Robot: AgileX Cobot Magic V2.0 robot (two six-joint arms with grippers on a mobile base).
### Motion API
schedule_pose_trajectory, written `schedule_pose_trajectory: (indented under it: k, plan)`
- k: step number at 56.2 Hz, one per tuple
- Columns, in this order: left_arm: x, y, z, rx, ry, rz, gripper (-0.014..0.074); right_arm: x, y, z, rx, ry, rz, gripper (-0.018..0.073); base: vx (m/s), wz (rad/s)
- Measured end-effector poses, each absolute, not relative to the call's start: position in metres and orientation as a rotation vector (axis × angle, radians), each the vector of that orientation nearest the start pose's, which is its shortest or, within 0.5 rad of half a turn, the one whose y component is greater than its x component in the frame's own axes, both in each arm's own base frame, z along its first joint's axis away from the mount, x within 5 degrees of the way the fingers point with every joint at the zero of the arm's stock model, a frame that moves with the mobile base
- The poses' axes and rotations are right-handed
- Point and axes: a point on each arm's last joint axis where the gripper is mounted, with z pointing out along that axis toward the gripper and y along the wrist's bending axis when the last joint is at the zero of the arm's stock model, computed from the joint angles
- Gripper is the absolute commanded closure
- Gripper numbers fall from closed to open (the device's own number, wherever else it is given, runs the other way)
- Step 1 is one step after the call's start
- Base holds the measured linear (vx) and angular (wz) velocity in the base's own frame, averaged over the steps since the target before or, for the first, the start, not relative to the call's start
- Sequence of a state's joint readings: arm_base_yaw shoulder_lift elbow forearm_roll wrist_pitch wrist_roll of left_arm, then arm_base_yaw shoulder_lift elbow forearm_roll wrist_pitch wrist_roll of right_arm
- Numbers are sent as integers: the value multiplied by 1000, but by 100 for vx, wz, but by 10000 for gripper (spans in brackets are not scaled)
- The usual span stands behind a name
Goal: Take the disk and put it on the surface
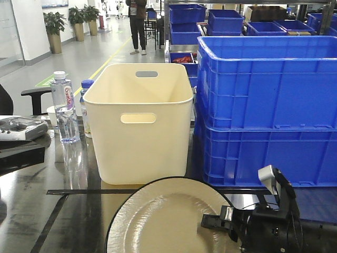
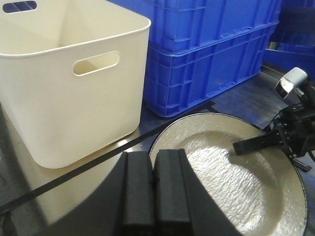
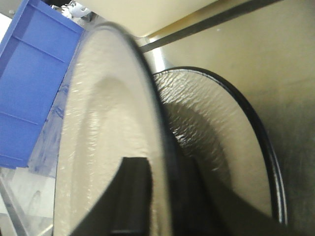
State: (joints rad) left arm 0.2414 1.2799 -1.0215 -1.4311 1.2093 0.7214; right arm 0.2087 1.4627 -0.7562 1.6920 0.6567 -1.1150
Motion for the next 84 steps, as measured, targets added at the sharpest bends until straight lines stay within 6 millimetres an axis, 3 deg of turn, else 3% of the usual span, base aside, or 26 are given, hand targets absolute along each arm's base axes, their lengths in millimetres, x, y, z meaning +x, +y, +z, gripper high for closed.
schedule_pose_trajectory:
  k: [9,15,24,33,42,52,60,68,74,84]
  plan:
    - [250,-25,366,28,1990,-1363,604,270,114,244,-114,2160,1093,-40,0,0]
    - [250,-25,366,28,1990,-1363,604,271,112,244,-255,2120,982,-84,0,0]
    - [250,-25,366,28,1990,-1363,604,274,100,250,-436,2038,658,-62,0,0]
    - [250,-25,366,28,1990,-1363,604,273,81,266,-484,1977,315,3,0,0]
    - [250,-25,366,28,1990,-1363,604,262,62,292,-382,1918,112,179,0,0]
    - [250,-25,366,28,1990,-1363,604,227,41,339,-236,1767,-8,576,0,0]
    - [250,-25,366,28,1990,-1363,604,190,29,373,-162,1623,-21,573,0,0]
    - [250,-25,366,28,1990,-1363,604,155,21,394,-131,1497,-7,569,0,0]
    - [250,-25,366,28,1990,-1363,604,131,16,389,-119,1451,0,568,0,0]
    - [250,-25,366,28,1990,-1363,604,99,9,355,-111,1438,1,568,0,0]
